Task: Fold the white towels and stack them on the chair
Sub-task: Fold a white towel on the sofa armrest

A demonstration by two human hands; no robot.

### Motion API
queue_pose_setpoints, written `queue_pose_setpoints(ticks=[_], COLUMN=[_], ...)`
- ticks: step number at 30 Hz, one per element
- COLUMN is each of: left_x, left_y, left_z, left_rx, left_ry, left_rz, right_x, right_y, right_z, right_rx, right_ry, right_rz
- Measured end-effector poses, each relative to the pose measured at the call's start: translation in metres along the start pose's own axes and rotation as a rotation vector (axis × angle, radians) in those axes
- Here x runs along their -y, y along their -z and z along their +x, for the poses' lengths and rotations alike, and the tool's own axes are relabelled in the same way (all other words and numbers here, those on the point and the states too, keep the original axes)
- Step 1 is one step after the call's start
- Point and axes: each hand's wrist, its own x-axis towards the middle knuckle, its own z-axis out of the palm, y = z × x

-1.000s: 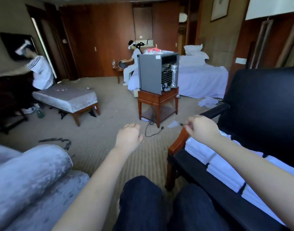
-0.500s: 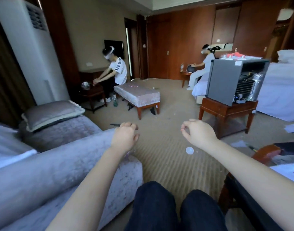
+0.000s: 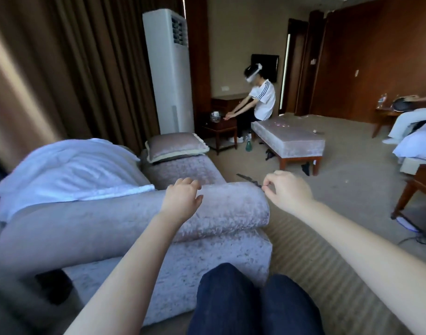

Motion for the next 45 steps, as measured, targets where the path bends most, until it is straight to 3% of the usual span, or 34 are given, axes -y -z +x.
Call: queue_pose_setpoints(ticks=[14, 23, 28, 33, 40, 45], left_x=[0.130, 0.200, 0.232, 0.261, 0.294, 0.297], left_y=[-0.012, -0.010, -0.013, -0.016, -0.018, -0.026], left_z=[-0.050, -0.059, -0.043, -0.019, -0.004, -0.003], left_rx=[-0.022, -0.217, -0.366, -0.397, -0.436, -0.474], left_ry=[0.341, 0.351, 0.405, 0.301, 0.500, 0.518], left_rz=[0.099, 0.244, 0.295, 0.342, 0.325, 0.343], right_x=[0.101, 0.200, 0.251, 0.294, 0.336, 0.380], right_y=[-0.100, -0.152, -0.179, -0.200, -0.213, -0.204], right_z=[0.084, 0.134, 0.168, 0.200, 0.232, 0.277], right_rx=[0.140, 0.021, -0.107, -0.144, -0.162, -0.140], right_ry=[0.356, 0.533, 0.580, 0.596, 0.569, 0.550], right_rz=[0.136, 0.350, 0.503, 0.510, 0.564, 0.570])
